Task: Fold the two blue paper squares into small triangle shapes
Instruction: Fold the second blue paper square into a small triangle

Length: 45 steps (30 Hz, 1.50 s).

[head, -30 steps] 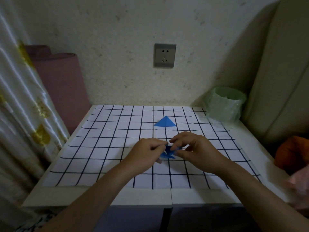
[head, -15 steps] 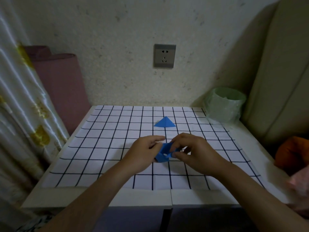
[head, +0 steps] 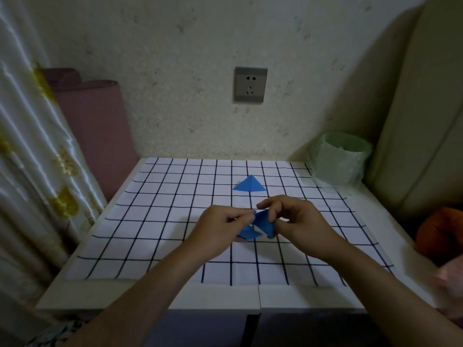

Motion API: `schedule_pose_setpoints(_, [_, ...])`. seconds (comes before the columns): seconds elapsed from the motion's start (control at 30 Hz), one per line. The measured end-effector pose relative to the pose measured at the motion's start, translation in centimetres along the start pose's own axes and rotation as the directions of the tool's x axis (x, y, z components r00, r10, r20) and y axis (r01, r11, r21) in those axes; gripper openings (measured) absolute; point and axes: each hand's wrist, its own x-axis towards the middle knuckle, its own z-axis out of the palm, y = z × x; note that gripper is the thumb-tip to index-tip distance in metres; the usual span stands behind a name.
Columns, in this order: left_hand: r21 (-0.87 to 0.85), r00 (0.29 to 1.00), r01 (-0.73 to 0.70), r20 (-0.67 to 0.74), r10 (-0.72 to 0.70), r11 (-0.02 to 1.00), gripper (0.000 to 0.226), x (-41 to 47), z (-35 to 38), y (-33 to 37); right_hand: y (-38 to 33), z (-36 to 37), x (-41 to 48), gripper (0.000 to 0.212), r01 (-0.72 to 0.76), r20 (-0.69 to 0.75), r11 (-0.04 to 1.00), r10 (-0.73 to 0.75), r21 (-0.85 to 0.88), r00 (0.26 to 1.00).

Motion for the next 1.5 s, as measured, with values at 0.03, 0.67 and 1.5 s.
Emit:
schedule_pose_setpoints(0.03, [-0.062, 1.0, 0.027, 0.007, -0.027, 0.998, 0.02, 0.0, 0.1, 0.2, 0.0, 0.1, 0.0, 0.041, -0.006, -0.008, 1.0, 0.006, 0.023, 1.0])
schedule_pose_setpoints(0.67, [0.079, 0.984, 0.001, -0.178, 0.013, 0.997, 0.029, -0.1, 0.9, 0.1, -0.1, 1.6, 0.4, 0.026, -0.352, -0.096, 0.837, 0.426, 0.419, 0.899])
schedule_pose_setpoints(1.5, [0.327, 0.972, -0.188, -0.075, 0.224, 0.926, 0.039, 0.1, 0.4, -0.1, -0.8, 2.0, 0.4, 0.018, -0.23, -0.108, 0.944, 0.261, 0.238, 0.959])
